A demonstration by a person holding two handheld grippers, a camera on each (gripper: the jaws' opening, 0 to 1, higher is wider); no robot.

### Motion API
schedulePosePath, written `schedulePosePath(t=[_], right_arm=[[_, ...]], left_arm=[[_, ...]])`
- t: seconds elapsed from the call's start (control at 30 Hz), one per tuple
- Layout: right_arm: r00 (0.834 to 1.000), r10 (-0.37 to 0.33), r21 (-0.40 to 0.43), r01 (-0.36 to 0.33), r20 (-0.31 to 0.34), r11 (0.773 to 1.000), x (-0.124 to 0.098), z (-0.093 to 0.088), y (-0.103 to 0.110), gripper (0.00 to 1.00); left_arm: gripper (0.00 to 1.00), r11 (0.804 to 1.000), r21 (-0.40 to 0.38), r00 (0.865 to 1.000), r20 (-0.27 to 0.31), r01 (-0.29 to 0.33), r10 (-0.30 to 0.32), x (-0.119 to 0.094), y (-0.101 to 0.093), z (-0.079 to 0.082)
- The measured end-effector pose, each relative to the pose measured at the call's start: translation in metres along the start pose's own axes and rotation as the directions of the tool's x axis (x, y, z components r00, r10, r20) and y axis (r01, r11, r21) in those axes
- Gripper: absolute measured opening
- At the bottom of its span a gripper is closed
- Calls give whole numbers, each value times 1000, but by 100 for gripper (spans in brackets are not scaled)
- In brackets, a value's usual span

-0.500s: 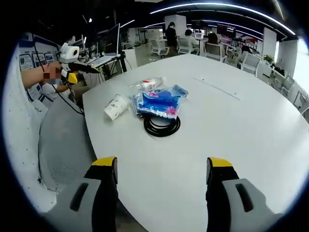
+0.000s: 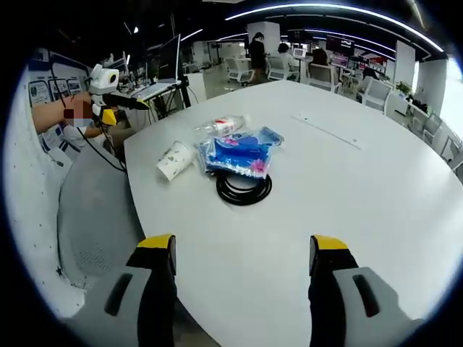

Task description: Arrange the tabletop items into an orderly group along one side of the table until the central work area is clear of visible clutter.

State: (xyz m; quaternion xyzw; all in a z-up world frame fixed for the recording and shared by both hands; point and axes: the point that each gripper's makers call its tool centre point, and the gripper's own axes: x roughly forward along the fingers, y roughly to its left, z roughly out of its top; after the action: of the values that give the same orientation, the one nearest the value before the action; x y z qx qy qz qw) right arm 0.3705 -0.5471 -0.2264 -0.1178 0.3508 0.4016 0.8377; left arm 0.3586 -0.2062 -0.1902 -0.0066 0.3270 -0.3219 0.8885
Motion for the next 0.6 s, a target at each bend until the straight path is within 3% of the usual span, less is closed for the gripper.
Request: schedulePosePath(t=[0.6], right_arm=[[1000, 3, 0, -3, -4, 1000, 3, 4, 4, 74]], left_arm=[[100, 1000, -6, 1000, 5, -3, 3, 2, -1, 2]])
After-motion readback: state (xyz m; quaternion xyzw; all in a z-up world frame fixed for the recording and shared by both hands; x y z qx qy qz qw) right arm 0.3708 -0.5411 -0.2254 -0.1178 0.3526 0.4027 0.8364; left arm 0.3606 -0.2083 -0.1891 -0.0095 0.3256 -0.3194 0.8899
